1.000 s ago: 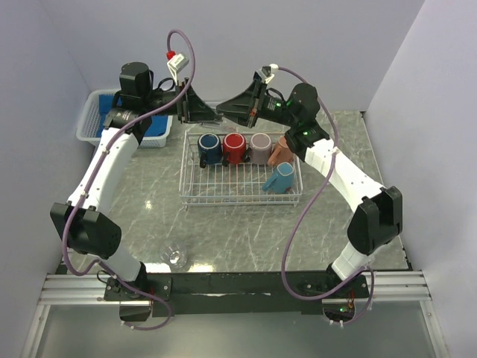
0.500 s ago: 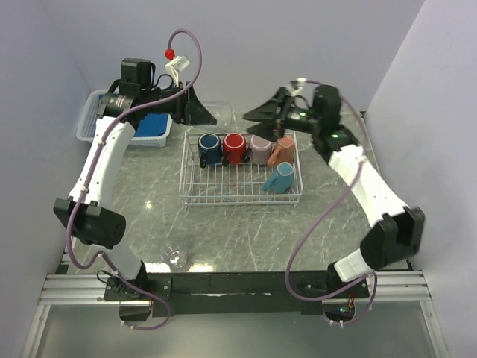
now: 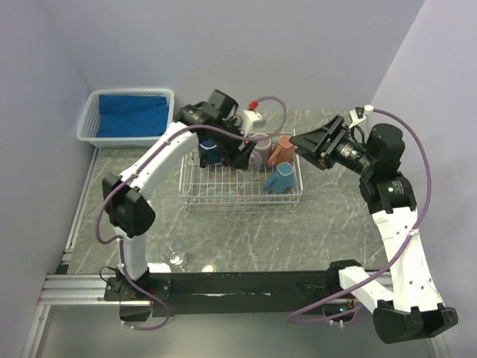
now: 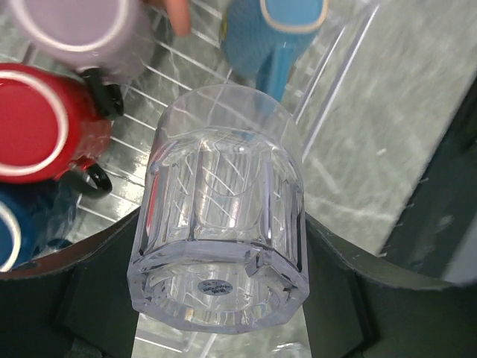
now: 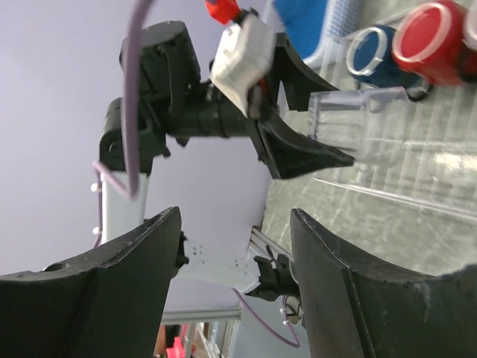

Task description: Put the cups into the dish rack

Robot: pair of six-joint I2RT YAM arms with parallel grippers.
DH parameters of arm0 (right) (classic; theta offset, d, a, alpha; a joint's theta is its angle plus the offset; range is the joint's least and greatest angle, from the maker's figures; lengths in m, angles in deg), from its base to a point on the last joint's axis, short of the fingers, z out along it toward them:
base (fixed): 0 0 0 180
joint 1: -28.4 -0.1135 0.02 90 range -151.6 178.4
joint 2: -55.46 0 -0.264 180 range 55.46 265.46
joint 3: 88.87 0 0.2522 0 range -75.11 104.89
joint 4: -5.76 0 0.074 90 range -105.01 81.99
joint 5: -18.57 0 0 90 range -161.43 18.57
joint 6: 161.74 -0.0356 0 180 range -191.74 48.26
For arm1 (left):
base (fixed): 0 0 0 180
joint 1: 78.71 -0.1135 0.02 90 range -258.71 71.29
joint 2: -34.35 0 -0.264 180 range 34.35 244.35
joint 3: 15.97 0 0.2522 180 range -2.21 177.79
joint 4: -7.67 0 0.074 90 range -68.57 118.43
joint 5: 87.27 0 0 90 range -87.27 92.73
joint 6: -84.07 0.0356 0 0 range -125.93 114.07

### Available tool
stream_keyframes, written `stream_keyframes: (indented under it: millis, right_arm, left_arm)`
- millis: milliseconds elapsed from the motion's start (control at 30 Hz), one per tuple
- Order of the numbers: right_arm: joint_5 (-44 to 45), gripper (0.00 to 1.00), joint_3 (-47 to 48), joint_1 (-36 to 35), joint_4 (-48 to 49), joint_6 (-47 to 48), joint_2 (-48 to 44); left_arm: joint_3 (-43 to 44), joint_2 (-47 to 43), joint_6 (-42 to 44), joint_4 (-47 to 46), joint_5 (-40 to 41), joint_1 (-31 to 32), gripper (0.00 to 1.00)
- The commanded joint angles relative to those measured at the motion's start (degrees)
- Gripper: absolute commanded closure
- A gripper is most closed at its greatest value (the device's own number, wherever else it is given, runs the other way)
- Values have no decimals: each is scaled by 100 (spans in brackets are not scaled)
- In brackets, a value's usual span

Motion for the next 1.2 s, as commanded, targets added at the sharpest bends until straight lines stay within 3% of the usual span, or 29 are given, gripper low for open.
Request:
stream_keyframes:
  millis: [0,433,833,867,900,1000,1100,1167]
  right_arm:
    - [160,33,-286,125,-185,107,-118]
    - [89,35,-796,222,-10,-25,-549]
    - [-42,39,-1033,301,131,-86,-646]
    - [-51,39,-1042,319,123,-78,-637]
    - [-43,39,-1042,336,105,-78,-637]
    - [-77,38,-1060,363,96,-60,-620]
    - [-86,38,-1051,380,61,-34,-611]
    - [-95,38,-1051,389,52,-42,-611]
  left_arm:
    - [-119,257,772,-31,1013,260,99]
    - [-682,1040,1185,-708,2175,884,99]
    - [-1043,1296,1168,-1385,2404,1104,99]
    - [-1043,1313,1151,-1411,2413,1104,95]
    - [-1051,1304,1151,-1411,2439,1104,66]
    - [-1122,1278,1142,-1429,2457,1104,24]
    - [-1175,1243,1177,-1402,2483,1104,15]
    - [-1175,1252,1177,-1385,2483,1113,15]
